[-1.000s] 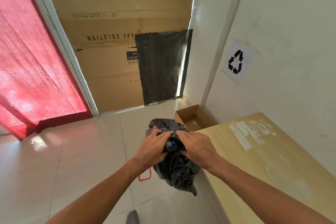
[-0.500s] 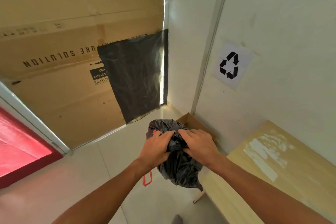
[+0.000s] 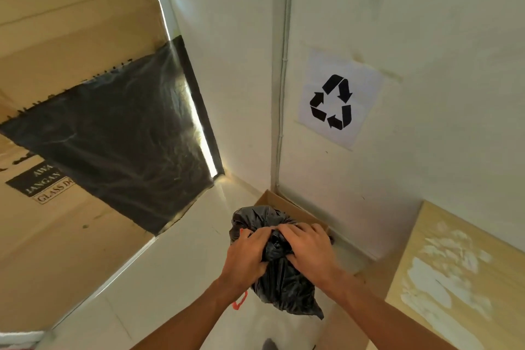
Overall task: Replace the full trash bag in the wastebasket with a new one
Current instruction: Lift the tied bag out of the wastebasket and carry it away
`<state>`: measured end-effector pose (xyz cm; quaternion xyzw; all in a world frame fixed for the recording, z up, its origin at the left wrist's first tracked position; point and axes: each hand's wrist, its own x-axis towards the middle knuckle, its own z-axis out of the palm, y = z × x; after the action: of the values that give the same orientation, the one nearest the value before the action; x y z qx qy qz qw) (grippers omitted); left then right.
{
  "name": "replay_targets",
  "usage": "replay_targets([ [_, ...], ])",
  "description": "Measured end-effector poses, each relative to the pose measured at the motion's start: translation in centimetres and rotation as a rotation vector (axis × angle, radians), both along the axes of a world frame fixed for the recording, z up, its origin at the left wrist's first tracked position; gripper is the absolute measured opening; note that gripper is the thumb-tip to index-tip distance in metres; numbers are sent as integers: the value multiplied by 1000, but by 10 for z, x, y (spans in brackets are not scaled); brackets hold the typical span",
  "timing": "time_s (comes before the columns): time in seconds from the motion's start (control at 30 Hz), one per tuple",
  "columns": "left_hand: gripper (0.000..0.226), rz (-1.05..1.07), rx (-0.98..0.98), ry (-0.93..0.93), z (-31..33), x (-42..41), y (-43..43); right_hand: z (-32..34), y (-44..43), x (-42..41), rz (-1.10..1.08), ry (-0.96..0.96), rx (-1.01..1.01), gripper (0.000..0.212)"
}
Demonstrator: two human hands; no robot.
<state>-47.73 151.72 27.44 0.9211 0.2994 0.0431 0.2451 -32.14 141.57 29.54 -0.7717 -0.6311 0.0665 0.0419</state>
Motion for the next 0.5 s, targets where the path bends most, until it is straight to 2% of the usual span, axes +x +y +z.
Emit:
replay_targets([
  [0.2,59,18,-141,8,-63,50,47,-59,50,40,-87,69,-38,64],
  [0.4,63,48,-254,38,-153,101,97,-152,104,80,-153,104,-7,45],
  [0.5,62,57,-304,56,-208,117,120,-206,127,93,-184,108,-54,47],
])
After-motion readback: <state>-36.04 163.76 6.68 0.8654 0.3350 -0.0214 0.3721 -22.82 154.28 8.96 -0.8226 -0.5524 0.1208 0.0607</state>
